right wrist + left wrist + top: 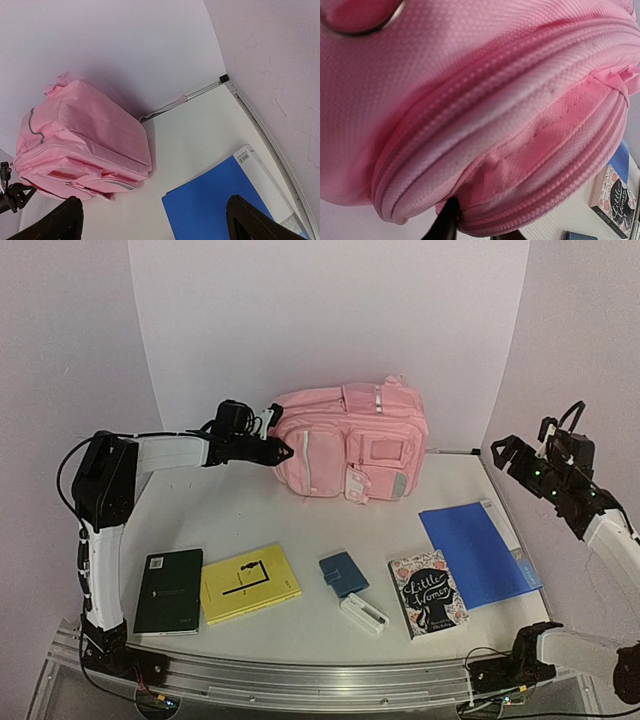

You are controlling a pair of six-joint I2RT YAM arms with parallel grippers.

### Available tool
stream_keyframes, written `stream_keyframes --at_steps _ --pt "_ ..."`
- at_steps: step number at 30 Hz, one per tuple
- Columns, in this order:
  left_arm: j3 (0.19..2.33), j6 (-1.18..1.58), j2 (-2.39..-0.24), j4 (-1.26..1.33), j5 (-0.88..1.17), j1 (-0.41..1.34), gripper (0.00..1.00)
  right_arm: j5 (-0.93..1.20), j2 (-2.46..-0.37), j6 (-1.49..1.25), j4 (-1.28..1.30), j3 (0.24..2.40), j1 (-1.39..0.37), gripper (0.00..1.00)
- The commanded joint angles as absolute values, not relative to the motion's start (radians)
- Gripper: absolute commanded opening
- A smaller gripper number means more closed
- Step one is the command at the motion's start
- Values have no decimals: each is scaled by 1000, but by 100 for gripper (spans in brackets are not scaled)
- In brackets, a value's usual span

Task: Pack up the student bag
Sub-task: Adjust the student bag at the center of the board.

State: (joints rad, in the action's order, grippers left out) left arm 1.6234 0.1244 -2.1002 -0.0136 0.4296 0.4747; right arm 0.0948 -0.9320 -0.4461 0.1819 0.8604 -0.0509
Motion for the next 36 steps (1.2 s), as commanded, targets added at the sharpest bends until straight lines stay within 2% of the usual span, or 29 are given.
stream_keyframes --at_steps 1,4,14,22,26,30,36 --pt "1624 152 -2058 104 411 488 5 82 -934 -432 164 888 -52 98" --pt "1572 170 -2007 145 407 488 0 94 -938 -423 164 890 -52 98" --pt "1323 202 -1751 137 357 486 0 225 -978 -385 171 898 -53 98" --pt "1150 214 -1496 -65 248 485 0 317 -1046 -370 192 894 -71 98" --pt "1067 250 -1413 -123 199 483 0 271 -1084 -360 195 904 -166 98" --pt "1069 243 -1318 -189 184 484 0 197 -1134 -374 177 930 -310 98" --pt "1235 157 -1254 -311 255 482 0 191 -1228 -403 100 968 -439 98"
